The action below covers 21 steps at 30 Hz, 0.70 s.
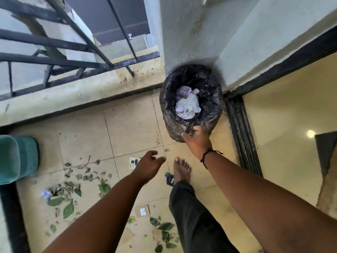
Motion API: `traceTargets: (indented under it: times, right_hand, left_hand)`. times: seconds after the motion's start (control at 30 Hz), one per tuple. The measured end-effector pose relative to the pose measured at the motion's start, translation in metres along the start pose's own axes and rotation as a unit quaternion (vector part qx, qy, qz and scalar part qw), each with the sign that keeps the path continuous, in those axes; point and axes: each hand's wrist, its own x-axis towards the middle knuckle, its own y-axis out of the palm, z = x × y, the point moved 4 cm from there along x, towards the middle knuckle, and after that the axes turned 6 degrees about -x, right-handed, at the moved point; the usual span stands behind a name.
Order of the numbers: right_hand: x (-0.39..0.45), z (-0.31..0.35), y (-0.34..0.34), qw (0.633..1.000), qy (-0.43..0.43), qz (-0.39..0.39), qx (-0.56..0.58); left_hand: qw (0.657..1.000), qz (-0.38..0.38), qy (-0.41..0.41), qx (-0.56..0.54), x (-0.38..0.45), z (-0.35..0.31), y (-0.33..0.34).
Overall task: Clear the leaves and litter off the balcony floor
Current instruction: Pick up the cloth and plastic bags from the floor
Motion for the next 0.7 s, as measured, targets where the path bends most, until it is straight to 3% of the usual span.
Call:
traceTargets:
  times: [0.2,0.47,0.57,0.7]
  right_hand:
    - [-0.063,-0.014,0.056,0.949,-0.113,0.087,-0.280]
    - [-0.173,-0.054,0.188,0.810,-0.223,0.176,-0.513]
    - [-0.230,-0.089,0.250,0.736,-0.256,0.211,-0.590]
    - [-0.317,-0.141,0.343,0.612,-0.320,0.268,-0.672]
  left_hand:
    - [0.994,0.014,-0.014,0.108,-0.057,0.118,-0.012]
    - [0.997,-0.047,-0.065,-0.001,-0.126,0.334,-0.010]
    - [0.991,-0.067,-0.090,-0.077,-0.167,0.425,0.008]
    - [0.971,-0.088,-0.150,-0.164,-0.239,0.554,0.038]
